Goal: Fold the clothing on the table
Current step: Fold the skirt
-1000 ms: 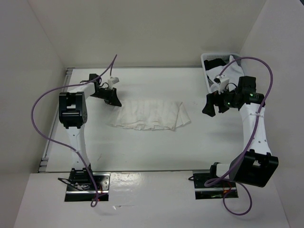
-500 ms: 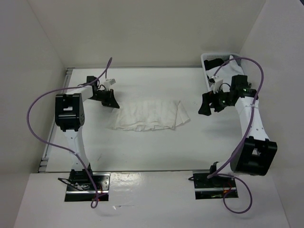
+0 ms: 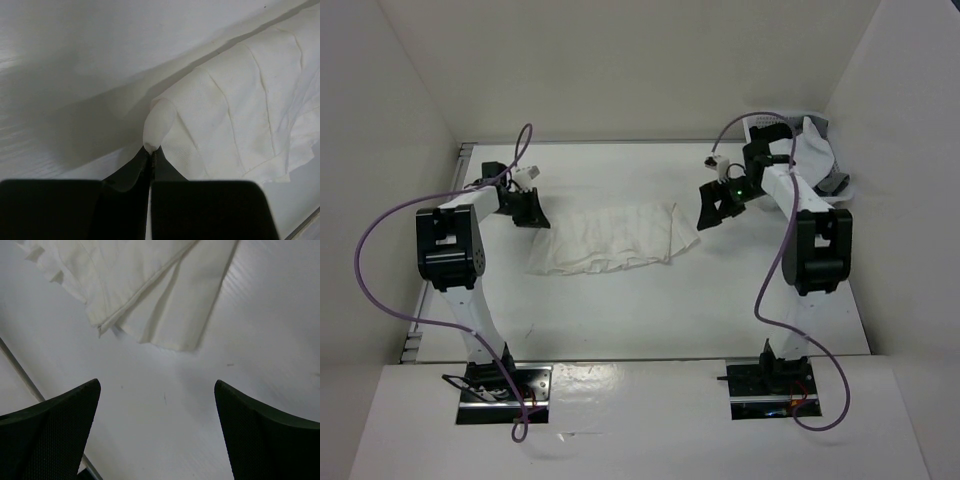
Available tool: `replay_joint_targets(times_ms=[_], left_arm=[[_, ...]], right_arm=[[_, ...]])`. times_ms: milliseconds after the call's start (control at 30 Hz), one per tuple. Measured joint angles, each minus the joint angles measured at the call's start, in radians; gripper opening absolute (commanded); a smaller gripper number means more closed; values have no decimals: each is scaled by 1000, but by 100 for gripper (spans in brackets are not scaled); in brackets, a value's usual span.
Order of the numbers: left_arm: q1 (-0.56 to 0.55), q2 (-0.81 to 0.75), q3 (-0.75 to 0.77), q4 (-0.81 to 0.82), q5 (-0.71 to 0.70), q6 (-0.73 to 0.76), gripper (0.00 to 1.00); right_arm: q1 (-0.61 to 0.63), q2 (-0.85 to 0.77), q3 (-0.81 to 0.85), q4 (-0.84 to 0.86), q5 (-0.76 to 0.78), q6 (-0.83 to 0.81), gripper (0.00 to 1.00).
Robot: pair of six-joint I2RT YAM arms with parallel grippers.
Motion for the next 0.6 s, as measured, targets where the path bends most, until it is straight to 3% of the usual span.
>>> replay_joint_targets(times_ms=[267,600], left_arm=[[14,5,1,-14,-13,-19,0],[18,90,80,-45,62,-24,0]], right_arm=[[59,209,136,3,-37,7,99],[58,253,116,11,-39,8,99]])
